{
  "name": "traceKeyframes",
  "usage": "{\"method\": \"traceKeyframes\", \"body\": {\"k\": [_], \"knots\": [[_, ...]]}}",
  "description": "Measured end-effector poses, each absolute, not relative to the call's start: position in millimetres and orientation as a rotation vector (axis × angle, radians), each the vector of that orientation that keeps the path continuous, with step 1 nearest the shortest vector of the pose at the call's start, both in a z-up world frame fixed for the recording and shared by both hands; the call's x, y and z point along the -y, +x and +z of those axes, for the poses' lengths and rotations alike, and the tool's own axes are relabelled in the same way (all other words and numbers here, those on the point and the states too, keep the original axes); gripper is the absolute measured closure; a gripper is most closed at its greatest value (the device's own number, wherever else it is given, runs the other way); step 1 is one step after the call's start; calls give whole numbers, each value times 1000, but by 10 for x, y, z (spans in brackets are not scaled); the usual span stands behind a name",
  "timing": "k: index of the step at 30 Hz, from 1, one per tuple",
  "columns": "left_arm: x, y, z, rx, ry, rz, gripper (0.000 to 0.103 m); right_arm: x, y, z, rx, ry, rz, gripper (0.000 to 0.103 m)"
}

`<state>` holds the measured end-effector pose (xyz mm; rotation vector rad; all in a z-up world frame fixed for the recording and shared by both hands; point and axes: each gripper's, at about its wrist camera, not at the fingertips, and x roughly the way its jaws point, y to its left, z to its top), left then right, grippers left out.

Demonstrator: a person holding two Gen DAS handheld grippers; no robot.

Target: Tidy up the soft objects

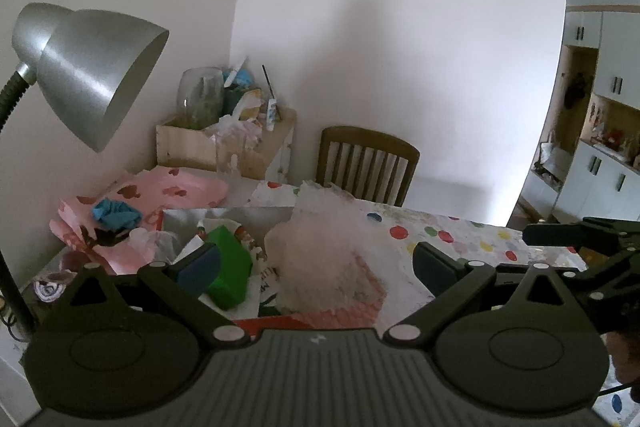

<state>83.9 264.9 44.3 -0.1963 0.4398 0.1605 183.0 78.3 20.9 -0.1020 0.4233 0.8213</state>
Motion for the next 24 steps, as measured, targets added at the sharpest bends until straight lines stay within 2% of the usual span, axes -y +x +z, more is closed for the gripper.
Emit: {"method": "traceKeyframes", "body": {"k": [24], "knots": [[-2477,876,348,-472,-164,115,0,-743,1735,156,-407,-46,804,0]]}}
